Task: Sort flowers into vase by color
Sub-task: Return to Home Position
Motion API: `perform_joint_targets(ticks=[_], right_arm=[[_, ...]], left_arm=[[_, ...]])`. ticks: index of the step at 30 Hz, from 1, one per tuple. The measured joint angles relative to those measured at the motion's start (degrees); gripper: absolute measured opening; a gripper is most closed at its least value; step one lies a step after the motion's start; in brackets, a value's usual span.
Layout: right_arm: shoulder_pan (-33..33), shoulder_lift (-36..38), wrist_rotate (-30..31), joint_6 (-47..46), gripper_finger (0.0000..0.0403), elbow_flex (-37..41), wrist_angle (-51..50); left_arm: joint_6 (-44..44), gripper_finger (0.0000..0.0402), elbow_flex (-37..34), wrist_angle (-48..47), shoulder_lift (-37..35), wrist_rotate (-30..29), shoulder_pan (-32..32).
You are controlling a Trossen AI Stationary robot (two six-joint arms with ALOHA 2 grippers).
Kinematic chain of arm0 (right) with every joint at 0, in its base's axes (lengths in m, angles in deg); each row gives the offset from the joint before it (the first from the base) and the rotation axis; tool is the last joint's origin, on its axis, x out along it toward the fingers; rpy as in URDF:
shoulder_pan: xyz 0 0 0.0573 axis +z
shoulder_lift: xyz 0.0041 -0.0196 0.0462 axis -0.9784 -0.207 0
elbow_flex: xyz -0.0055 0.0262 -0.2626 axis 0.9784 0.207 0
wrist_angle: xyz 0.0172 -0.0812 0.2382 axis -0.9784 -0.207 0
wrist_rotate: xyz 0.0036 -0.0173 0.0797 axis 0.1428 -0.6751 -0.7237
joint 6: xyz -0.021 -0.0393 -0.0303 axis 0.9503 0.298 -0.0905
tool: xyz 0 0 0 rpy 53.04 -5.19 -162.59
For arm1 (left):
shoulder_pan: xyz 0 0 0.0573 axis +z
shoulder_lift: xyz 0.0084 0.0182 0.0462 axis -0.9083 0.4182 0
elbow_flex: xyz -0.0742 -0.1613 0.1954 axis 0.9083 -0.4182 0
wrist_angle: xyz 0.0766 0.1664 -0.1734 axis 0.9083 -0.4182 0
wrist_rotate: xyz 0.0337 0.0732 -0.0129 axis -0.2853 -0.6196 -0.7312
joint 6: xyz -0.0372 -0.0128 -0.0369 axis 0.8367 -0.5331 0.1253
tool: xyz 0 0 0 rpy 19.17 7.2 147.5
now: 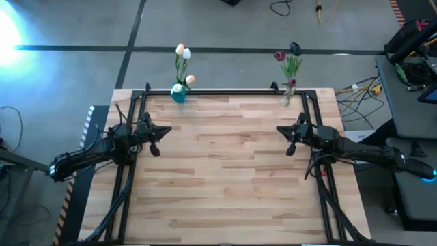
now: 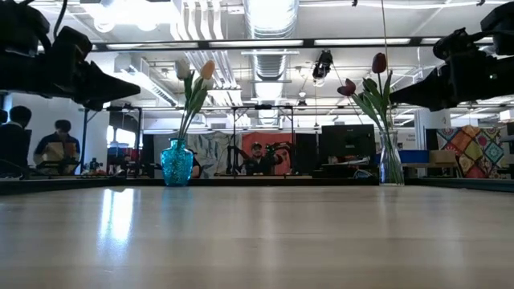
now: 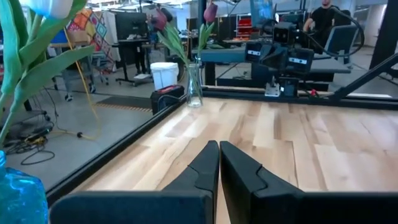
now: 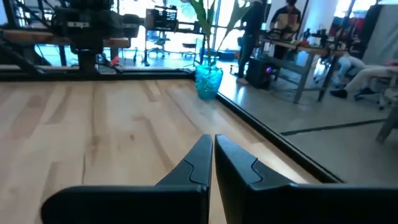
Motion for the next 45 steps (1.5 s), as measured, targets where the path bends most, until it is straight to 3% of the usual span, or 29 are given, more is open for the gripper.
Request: perform_joint_targets(ticks=[18,45], right_arm=[[0.0,-2.3,-0.4,-6.4,0.0013,0.0,-0.2],[0.0,-2.3,-0.4,-6.4,0.0013,0.0,-0.3]], left_arm=[[0.1,0.0000,0.0,0.1,4.2,-0.1,0.0],[0.2,0.0000,0.0,0.2,6.6,-0.2,0.0]])
